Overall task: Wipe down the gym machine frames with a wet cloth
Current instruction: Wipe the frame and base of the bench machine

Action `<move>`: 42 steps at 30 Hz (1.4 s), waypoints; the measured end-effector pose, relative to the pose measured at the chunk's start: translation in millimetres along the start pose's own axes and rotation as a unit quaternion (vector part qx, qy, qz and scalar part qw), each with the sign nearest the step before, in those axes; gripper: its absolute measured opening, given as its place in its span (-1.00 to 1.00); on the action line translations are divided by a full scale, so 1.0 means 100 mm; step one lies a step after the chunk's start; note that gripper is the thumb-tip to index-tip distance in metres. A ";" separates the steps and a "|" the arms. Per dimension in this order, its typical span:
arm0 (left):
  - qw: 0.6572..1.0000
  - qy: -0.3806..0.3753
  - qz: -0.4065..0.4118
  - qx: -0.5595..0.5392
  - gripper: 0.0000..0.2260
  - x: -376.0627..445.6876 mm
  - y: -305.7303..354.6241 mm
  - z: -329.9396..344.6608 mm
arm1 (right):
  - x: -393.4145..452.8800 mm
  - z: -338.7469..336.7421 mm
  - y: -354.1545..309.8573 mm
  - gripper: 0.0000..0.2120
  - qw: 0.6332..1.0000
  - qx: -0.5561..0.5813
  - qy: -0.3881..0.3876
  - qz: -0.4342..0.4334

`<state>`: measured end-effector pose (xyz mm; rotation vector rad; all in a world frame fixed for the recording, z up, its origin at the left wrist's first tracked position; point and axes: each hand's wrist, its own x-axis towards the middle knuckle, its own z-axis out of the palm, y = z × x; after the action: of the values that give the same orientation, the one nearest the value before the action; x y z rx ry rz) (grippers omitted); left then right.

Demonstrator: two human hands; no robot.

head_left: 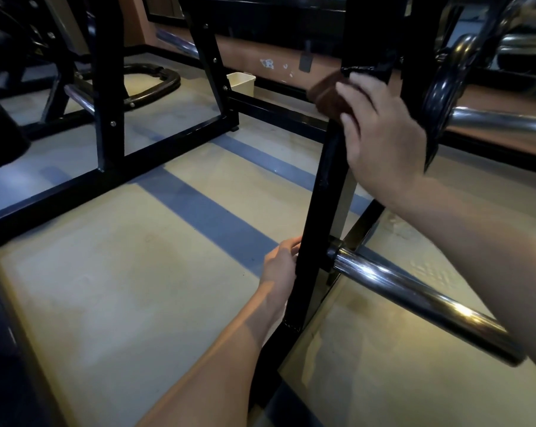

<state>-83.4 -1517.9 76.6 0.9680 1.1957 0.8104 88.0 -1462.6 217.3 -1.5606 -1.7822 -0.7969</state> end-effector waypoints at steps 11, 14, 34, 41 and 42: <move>1.000 0.002 0.000 0.000 -0.66 -0.04 0.04 -0.01 | 0.10 0.00 0.05 -0.60 0.999 -0.036 0.017 -0.020; 1.000 -0.002 -0.002 0.002 -0.65 -0.05 0.03 0.00 | -0.24 0.13 -0.06 -0.55 0.993 -0.048 -0.058 -0.095; 1.000 -0.009 0.004 0.003 -0.65 -0.05 0.04 -0.02 | 0.15 -0.02 -0.02 -0.62 1.000 -0.023 0.017 -0.010; 1.000 0.005 0.005 0.013 -0.67 -0.03 0.01 0.00 | -0.37 0.16 -0.13 -0.56 0.983 -0.066 -0.119 -0.125; 1.000 0.006 0.005 0.014 -0.65 -0.03 0.01 0.00 | -0.32 0.13 -0.11 -0.59 0.987 -0.056 -0.103 -0.114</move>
<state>-84.3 -1520.3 78.1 0.9946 1.2167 0.8099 79.0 -1472.6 183.8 -1.5753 -2.1282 -0.8836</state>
